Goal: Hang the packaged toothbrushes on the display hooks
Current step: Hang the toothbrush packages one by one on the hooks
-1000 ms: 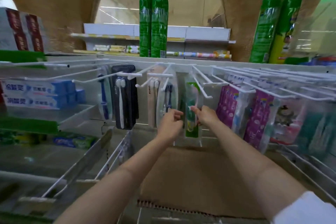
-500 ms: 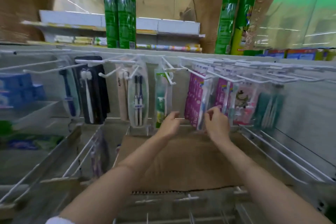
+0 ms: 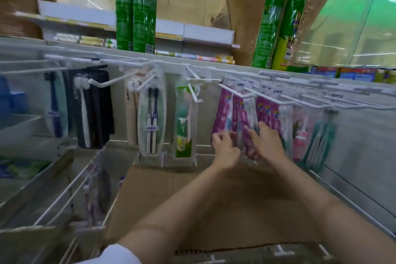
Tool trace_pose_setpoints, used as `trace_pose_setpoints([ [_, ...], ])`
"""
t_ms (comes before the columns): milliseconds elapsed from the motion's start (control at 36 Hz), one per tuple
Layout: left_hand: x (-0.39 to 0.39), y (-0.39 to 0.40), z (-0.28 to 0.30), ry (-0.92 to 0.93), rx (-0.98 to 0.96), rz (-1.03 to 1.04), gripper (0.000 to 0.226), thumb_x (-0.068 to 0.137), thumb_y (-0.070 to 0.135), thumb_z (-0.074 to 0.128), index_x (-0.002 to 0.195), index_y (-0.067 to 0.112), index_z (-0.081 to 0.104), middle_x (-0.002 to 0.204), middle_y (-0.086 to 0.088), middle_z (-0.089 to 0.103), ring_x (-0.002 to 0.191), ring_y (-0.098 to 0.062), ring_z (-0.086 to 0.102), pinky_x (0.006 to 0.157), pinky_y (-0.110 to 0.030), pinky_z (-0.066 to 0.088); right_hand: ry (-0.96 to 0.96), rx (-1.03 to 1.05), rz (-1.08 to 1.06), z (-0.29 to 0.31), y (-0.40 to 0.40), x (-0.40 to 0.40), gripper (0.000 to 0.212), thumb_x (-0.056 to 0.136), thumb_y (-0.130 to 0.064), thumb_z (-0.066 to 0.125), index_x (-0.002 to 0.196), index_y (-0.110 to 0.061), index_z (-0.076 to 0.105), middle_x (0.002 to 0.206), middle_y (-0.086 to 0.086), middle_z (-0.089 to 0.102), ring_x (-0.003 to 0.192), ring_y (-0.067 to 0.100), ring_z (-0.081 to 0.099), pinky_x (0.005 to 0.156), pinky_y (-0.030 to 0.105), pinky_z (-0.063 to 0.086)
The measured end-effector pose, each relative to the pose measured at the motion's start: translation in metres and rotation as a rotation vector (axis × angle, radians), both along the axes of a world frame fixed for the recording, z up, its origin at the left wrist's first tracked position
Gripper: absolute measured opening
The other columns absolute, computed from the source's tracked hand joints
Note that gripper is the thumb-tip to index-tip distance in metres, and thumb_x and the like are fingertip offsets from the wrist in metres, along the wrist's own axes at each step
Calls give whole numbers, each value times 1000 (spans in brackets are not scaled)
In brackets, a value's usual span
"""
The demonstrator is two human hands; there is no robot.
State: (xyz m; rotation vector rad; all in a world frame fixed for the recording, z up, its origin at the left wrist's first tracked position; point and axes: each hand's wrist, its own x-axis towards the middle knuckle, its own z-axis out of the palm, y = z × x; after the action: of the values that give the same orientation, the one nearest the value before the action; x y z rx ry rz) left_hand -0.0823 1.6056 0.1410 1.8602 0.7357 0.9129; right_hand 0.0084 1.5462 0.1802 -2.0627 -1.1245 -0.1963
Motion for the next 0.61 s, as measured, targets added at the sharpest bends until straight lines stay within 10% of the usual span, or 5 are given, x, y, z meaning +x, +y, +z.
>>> trace_pose_setpoints([
  [250, 0, 28, 10, 15, -7, -119, 48, 81, -3, 41, 127, 8, 51, 126, -17, 57, 112, -26, 54, 96, -31, 43, 140, -6, 35, 1, 1, 2, 23, 101, -27, 37, 116, -10, 39, 74, 18, 65, 48, 21, 64, 45, 31, 54],
  [417, 1, 28, 16, 82, -4, -91, 72, 92, 11, 49, 150, 11, 6, 154, -15, 16, 141, -31, 20, 116, -38, 21, 89, -18, 11, 1, 4, 5, 20, 100, -29, 37, 110, -11, 37, 75, 16, 65, 52, 26, 65, 61, 44, 58],
  [611, -6, 8, 8, 219, 72, -275, 57, 83, 1, 48, 138, 9, 39, 136, -13, 49, 128, -25, 43, 105, -29, 33, 77, -2, 45, -1, 4, 1, 14, 100, -26, 37, 101, -12, 41, 76, 10, 62, 57, 21, 63, 62, 41, 57],
])
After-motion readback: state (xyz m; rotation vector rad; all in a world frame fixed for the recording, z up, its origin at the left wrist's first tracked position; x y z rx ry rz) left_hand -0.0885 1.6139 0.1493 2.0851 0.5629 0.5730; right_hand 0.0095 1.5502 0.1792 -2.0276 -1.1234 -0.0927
